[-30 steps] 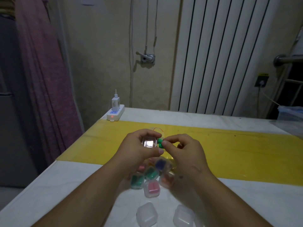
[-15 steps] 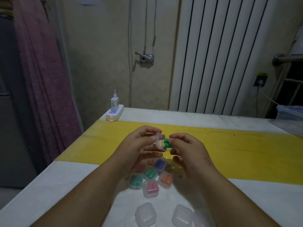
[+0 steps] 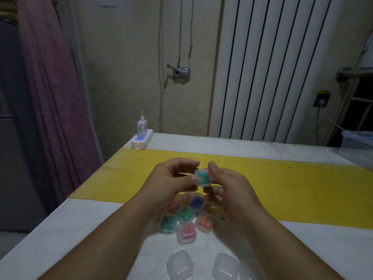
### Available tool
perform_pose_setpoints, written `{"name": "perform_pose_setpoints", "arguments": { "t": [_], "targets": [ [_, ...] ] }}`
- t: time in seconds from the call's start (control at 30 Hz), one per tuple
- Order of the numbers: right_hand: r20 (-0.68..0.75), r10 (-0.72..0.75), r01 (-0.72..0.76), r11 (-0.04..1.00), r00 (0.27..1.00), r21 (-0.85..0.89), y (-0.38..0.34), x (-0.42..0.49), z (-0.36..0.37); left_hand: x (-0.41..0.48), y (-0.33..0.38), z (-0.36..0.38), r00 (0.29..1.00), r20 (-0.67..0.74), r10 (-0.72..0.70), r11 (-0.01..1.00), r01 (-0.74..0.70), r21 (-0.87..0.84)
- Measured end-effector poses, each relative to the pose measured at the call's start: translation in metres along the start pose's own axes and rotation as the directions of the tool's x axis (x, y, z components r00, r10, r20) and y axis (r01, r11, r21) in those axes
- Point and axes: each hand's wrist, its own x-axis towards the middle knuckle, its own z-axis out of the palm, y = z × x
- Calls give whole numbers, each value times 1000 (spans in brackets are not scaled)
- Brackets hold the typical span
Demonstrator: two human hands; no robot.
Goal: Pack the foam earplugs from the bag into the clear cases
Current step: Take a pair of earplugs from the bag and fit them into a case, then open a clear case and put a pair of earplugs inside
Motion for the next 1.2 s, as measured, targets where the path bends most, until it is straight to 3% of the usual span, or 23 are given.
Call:
{"name": "perform_pose_setpoints", "arguments": {
  "t": [0.27,0.47,0.6,0.77,0.93,1.13,1.2],
  "targets": [
    [-131,-143,133,988,981,-81,-3,5,-6,3,7,-7,989,-148,23,999,-27,-23],
    [-80,-153,136,973,985,-188,2,2,-3,2,5,-5,997,-72,-8,999,11,34],
    [-44,-181,173,974,982,-146,3,3,-4,0,4,-4,1000,-10,-14,995,15,101],
    [-62,-101,96,993,993,-75,3,4,-3,-1,4,-3,1000,-24,0,994,2,108],
    [-172,-105,80,986,979,-144,0,5,-10,5,3,-6,985,-174,-4,955,55,293],
    [-193,-92,57,982,977,-178,-2,3,-9,9,-6,-13,983,-155,-97,893,155,422],
    [-194,-99,61,979,976,-192,-1,3,-9,9,-7,-13,982,-173,-69,894,138,427]
  ]
}}
